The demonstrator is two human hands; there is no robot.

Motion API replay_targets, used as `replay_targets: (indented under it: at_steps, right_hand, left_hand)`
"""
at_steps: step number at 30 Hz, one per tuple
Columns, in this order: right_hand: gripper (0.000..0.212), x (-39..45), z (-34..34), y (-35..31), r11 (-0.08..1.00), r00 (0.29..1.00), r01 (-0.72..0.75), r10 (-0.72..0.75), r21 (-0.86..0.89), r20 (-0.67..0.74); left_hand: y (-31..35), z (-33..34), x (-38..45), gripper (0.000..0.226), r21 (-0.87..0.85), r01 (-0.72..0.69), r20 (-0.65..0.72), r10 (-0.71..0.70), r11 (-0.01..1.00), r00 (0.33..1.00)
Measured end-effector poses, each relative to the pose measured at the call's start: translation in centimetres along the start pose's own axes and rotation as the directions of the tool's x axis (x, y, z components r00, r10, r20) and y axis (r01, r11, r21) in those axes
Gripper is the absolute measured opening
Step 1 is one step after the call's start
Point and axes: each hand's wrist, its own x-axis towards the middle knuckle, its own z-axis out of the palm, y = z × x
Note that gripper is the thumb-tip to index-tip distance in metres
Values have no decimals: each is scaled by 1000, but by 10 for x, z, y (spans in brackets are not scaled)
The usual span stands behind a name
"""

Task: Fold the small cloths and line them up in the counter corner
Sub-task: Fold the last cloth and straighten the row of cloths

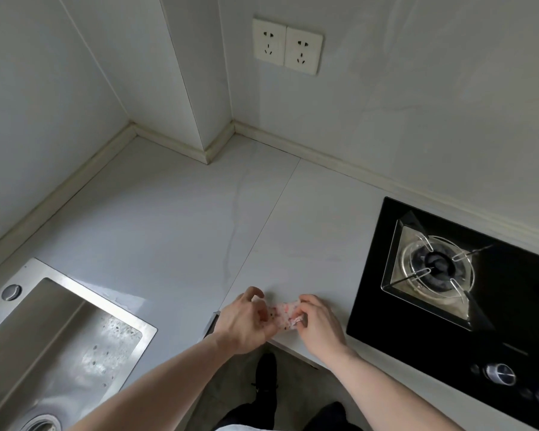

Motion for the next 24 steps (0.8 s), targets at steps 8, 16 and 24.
replay_targets:
  at_steps: [8, 16, 24]
  right_hand:
    - [36, -17, -10, 5, 999, 998, 19, -21, 28, 57]
    - [29, -72, -55, 67, 960, 992, -95, 112, 265, -51]
    - [30, -188, -104, 176, 855, 942, -152, 277, 495, -190]
  left_hand:
    - [26, 1, 6, 29, -84, 188, 103, -179, 979, 978]
    - [94, -4, -12, 17, -175, 63, 34, -58, 982, 998]
    - [219, 38, -53, 11, -465, 16, 72, 19, 885, 997]
